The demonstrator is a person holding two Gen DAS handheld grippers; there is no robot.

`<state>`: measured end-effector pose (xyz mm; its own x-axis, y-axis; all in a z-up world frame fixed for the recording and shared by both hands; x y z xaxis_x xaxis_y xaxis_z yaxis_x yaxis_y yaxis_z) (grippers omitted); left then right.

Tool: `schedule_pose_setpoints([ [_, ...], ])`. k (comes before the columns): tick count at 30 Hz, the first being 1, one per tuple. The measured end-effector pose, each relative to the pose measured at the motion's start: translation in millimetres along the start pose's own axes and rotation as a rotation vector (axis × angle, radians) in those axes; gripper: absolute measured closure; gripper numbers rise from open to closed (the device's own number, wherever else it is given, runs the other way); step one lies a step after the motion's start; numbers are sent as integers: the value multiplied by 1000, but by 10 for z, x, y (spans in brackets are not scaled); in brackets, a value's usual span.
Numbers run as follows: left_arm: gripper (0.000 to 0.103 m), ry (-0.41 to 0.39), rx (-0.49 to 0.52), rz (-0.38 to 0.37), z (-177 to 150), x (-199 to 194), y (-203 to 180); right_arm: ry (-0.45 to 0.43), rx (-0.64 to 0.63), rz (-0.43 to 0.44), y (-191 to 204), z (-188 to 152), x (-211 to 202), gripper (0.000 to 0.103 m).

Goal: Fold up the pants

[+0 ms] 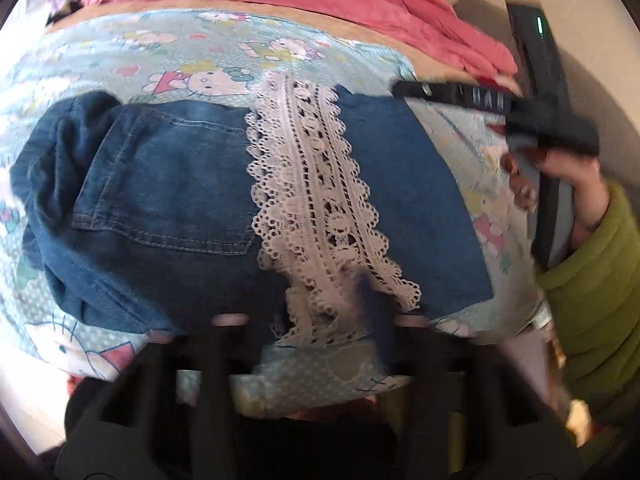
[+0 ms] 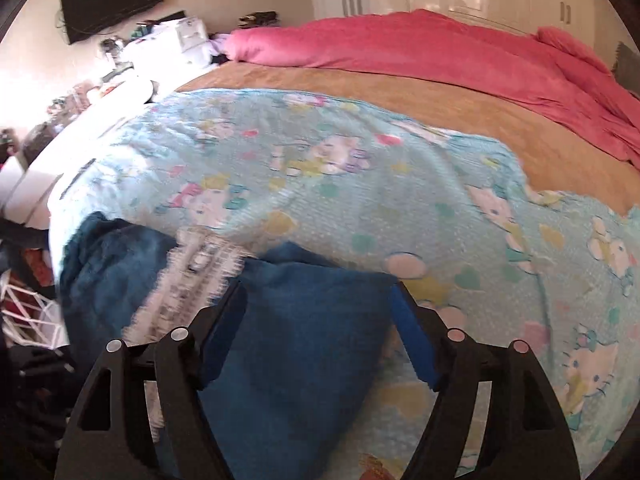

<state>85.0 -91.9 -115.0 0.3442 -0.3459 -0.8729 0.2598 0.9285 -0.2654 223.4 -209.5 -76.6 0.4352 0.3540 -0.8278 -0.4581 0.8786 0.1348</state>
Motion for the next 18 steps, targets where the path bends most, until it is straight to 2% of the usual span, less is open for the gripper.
schedule_pose_setpoints([
  [2,95,-2,32,20,-17,-25,-15,4,-46,23,138,-8,18,28],
  [5,96,-10,25,29,-38,-105,75,77,-100,-60,119,-125,215,26],
  [8,96,-3,-23,6,-90,-103,190,166,-60,-67,-13,-323,451,26],
  [9,96,-3,-32,-1,-103,-100,205,167,-52,-61,-25,-352,468,26],
  [12,94,-13,-27,-11,-89,-140,190,129,-52,-55,-1,-380,350,26],
  [18,90,-56,13,15,-34,-320,99,16,-7,21,98,-416,-185,26],
])
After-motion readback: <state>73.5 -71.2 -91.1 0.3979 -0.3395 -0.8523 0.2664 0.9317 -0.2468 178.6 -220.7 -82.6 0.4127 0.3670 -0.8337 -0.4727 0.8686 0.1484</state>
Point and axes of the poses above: each gripper's, at about its wrist camera, not at the fingertips, and x roughly the way its jaws point, y to its left, z to its top, the point moved 9 cm from there along x, roughly the way its jaws point, and after that the axes turned 8 degrees about y, right-handed, at the moved point
